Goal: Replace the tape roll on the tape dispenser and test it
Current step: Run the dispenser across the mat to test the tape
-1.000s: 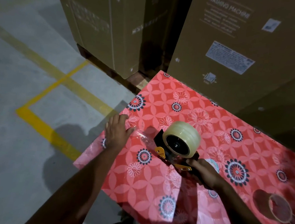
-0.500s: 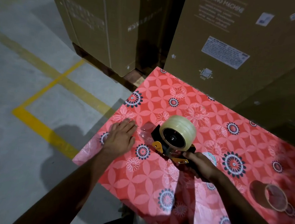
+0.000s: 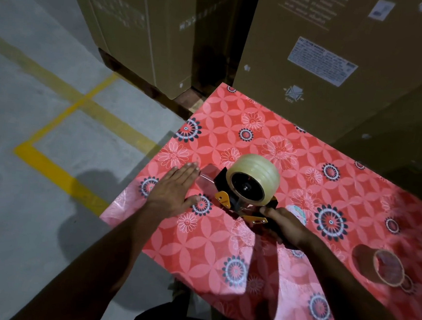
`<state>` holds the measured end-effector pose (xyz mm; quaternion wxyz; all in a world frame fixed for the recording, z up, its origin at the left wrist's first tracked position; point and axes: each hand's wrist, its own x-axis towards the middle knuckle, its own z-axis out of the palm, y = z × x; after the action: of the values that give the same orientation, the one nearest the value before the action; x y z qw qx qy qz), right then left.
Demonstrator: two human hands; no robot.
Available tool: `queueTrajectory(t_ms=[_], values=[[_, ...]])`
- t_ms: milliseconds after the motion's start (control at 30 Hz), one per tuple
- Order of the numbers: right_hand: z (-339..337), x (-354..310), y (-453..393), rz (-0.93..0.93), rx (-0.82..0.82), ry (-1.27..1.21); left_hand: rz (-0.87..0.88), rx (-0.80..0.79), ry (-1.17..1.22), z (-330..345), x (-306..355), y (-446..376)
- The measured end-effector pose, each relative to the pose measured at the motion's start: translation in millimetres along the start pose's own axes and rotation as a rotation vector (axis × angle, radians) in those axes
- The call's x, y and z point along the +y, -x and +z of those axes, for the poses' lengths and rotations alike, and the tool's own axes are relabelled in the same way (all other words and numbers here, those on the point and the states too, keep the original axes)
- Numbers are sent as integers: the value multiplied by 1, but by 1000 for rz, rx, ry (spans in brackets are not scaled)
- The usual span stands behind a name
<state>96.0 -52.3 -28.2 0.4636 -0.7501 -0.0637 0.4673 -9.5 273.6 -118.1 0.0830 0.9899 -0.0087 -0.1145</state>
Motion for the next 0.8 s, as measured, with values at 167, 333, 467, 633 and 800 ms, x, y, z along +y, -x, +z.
queueTrajectory(t_ms=[167,333,467,633,800], values=[[-31,28,30,69,34,-30,-10,31,9,0,5,0],[-38,31,37,82,52,-55,117,11,3,8,39,1],[-56,52,59,64,73,-96,76,56,36,10,42,4],[-63,66,76,80,116,-131,202,38,-14,16,98,0],[-80,81,95,93,125,-92,116,9,-10,20,107,2]])
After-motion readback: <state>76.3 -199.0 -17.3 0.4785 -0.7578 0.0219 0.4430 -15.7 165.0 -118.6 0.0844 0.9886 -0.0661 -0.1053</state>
